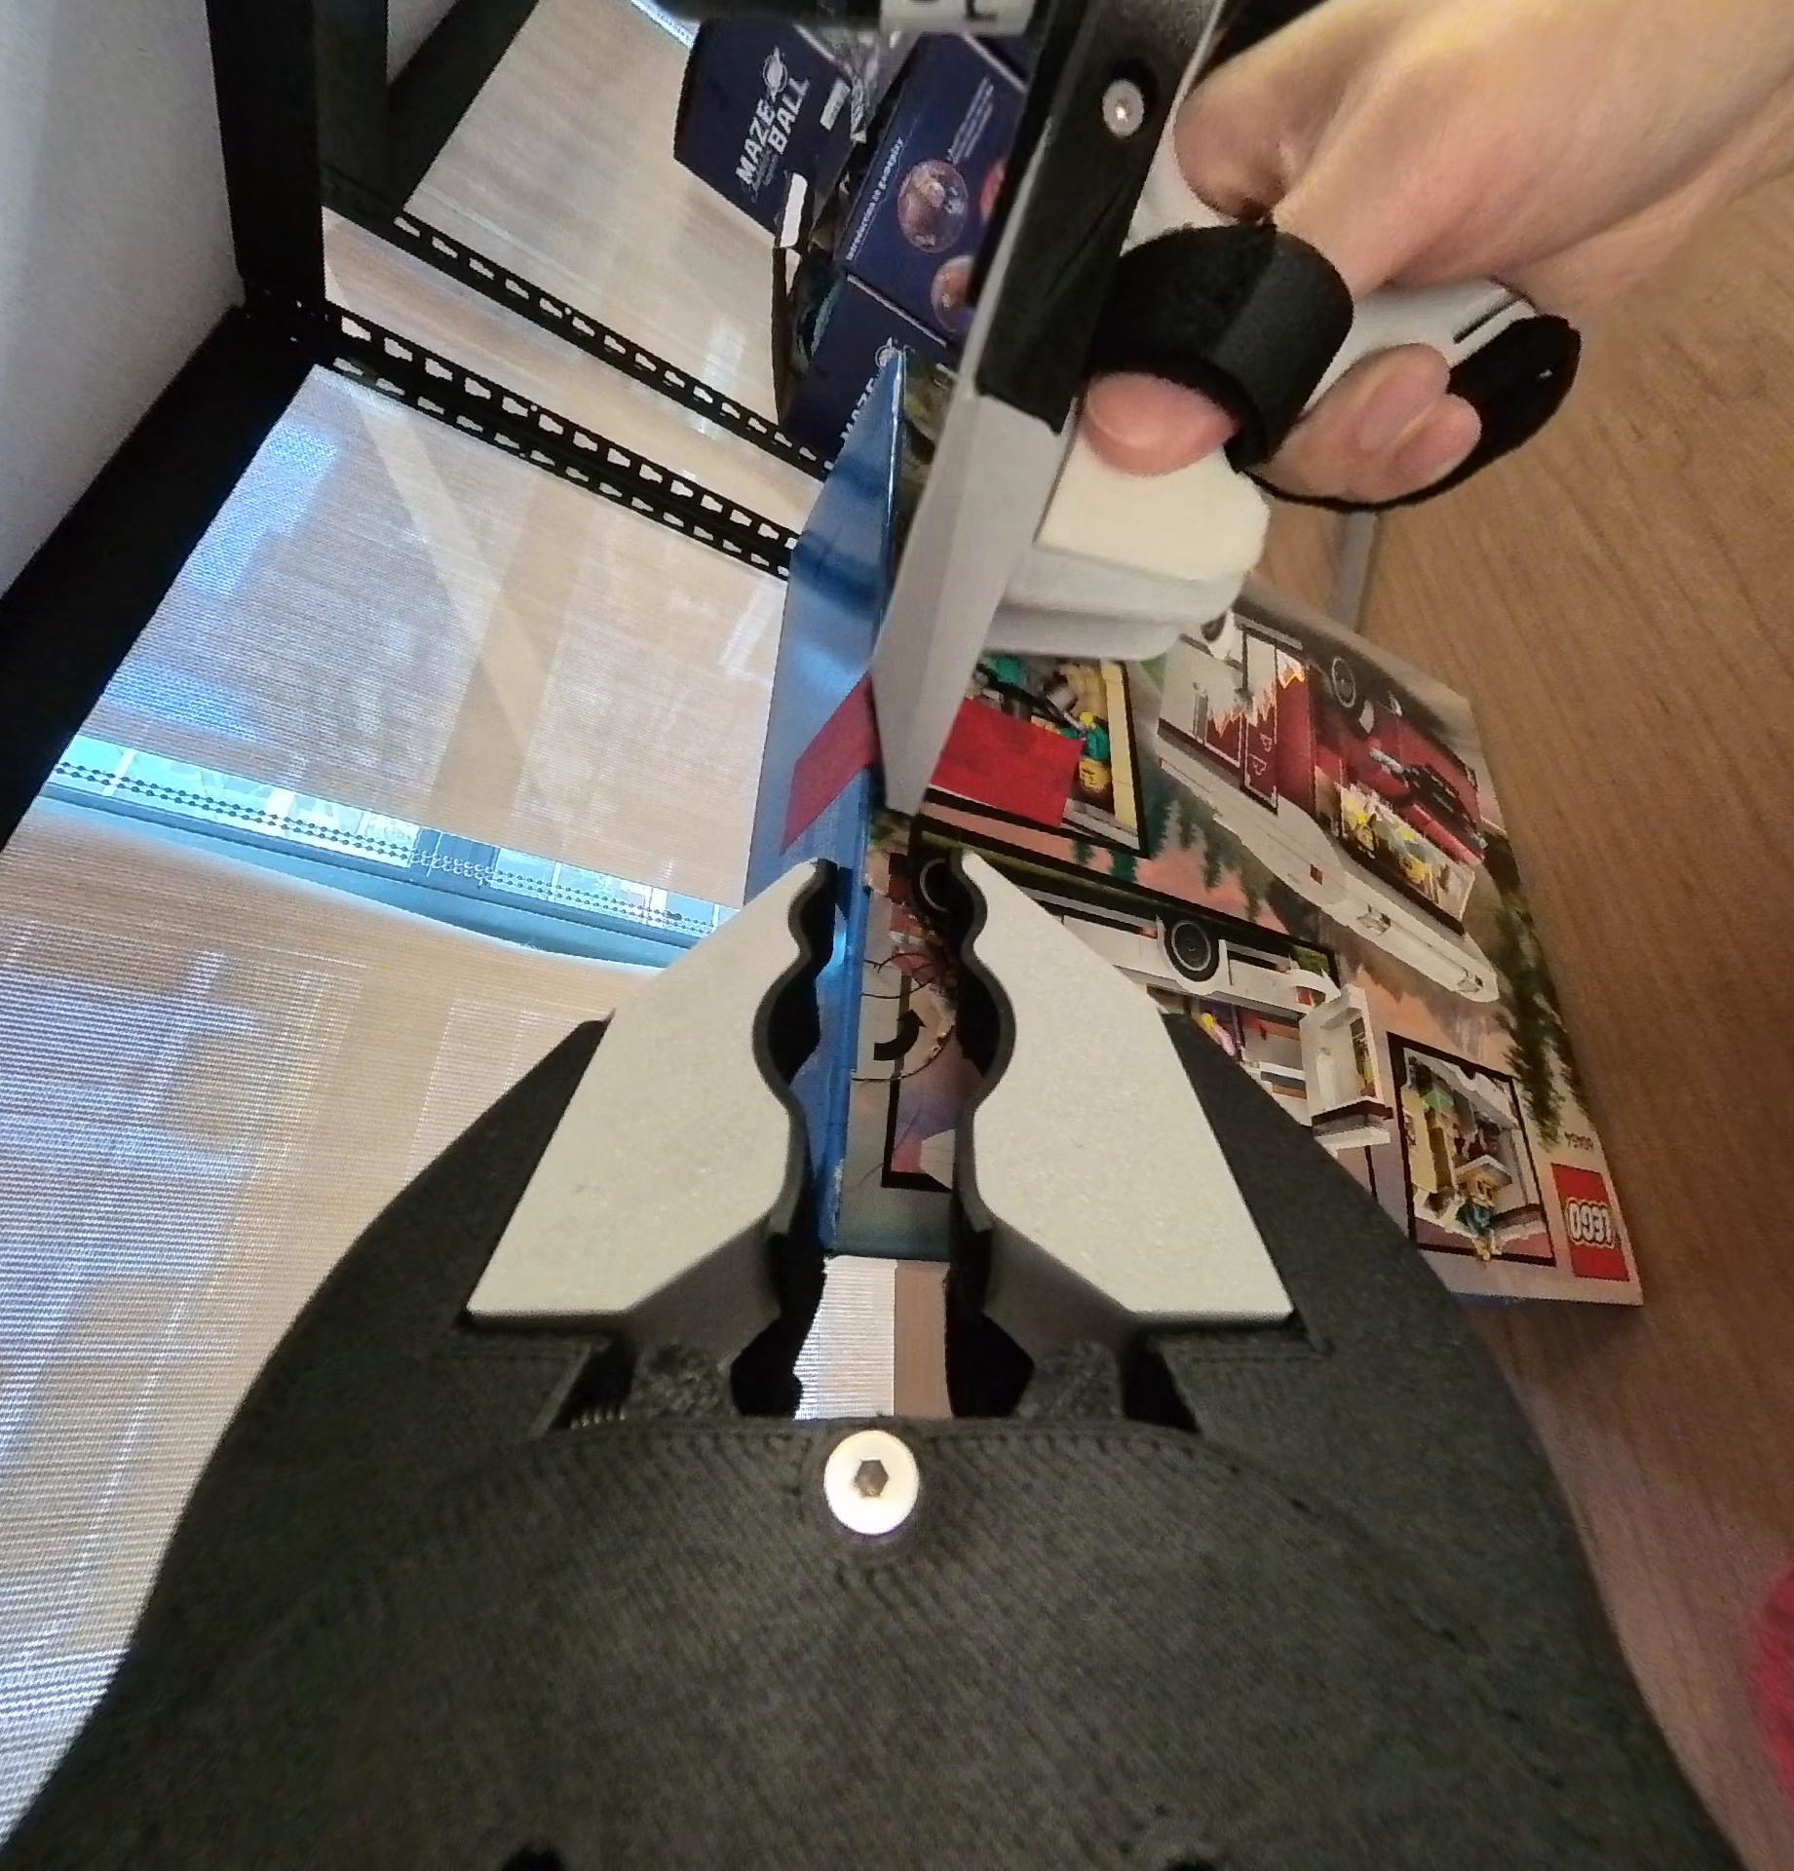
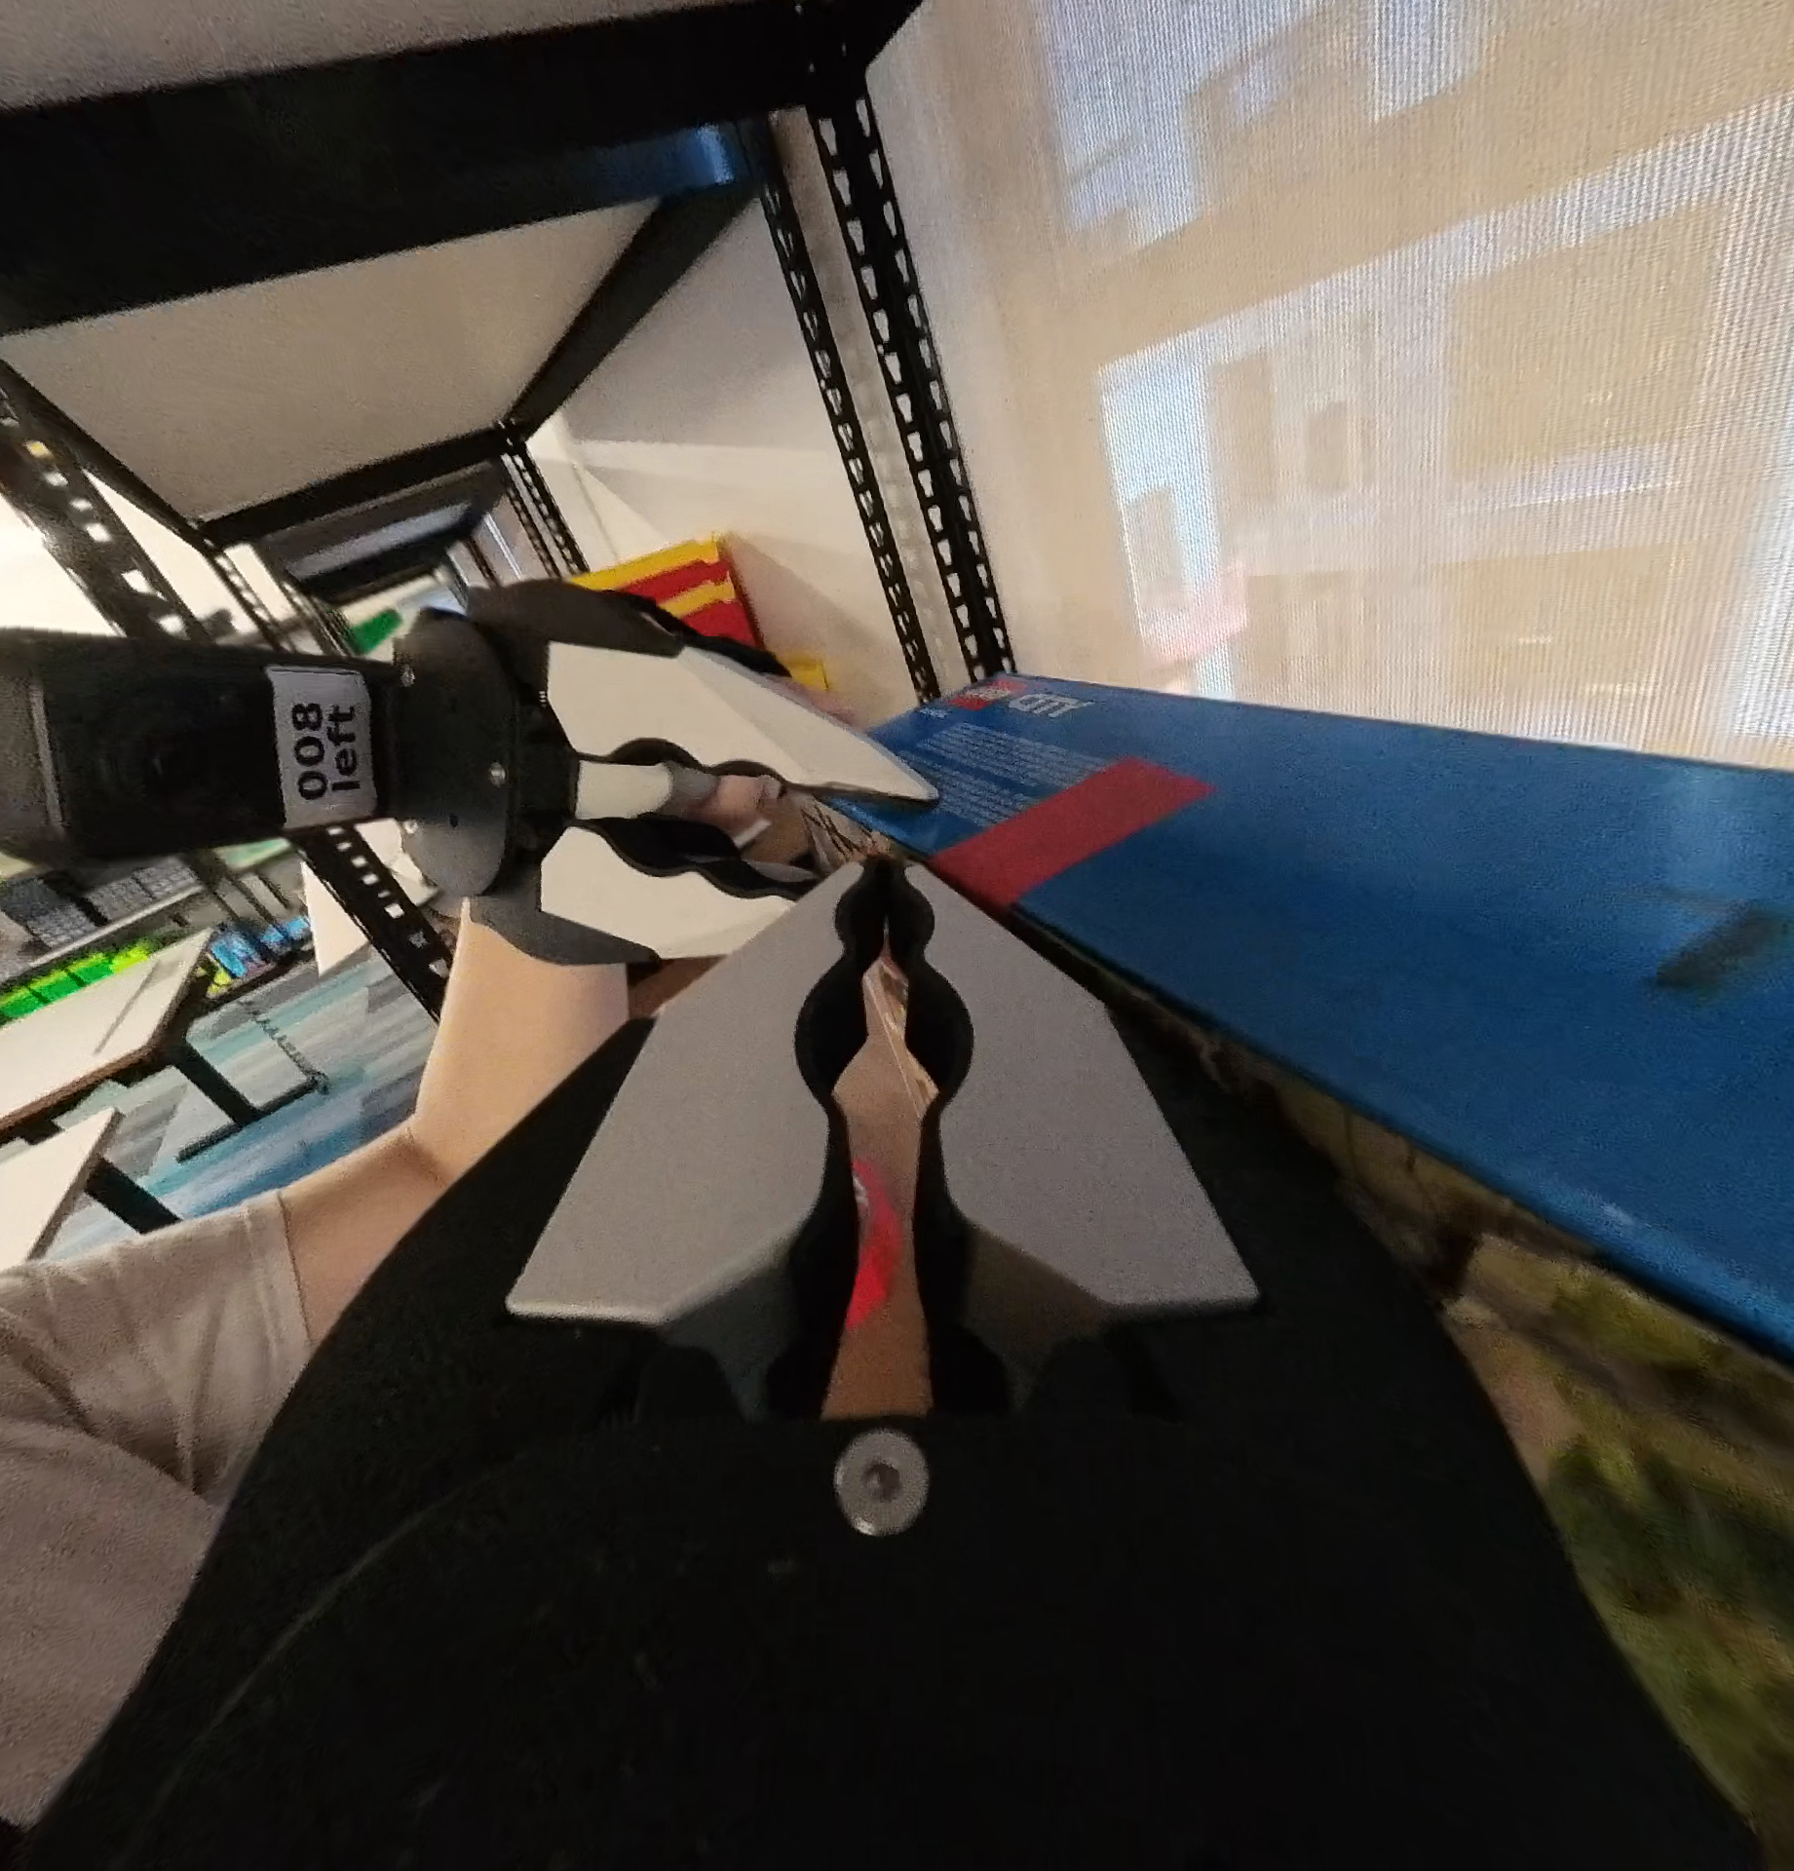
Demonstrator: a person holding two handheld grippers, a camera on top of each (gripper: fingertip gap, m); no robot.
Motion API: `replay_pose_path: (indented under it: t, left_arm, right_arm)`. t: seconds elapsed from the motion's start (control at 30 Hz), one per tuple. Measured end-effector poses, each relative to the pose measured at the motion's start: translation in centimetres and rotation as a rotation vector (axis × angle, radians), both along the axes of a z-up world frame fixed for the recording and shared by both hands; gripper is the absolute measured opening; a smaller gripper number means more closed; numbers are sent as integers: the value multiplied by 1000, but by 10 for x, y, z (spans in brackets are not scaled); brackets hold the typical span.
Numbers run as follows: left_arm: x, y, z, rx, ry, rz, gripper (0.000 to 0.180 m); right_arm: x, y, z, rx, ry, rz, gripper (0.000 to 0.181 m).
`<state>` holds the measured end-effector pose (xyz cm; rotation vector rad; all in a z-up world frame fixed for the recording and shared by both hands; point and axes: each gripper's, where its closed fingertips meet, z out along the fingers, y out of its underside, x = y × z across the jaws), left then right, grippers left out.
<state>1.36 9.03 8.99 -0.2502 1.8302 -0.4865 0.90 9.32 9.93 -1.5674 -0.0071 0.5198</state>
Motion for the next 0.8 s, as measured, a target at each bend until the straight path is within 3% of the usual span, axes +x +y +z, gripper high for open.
replay_pose_path:
  t: [0.4,0.47,0.8]
  left_arm:
    - [2,2,0,4,7,4,21]
    - [2,2,0,5,7,0,21]
    - [1,2,-1,14,1,5,21]
  right_arm:
    - [4,-1,0,-42,51,60,0]
    - [4,0,0,-46,-16,35,0]
    - [6,-9,-45,-39,-61,53,0]
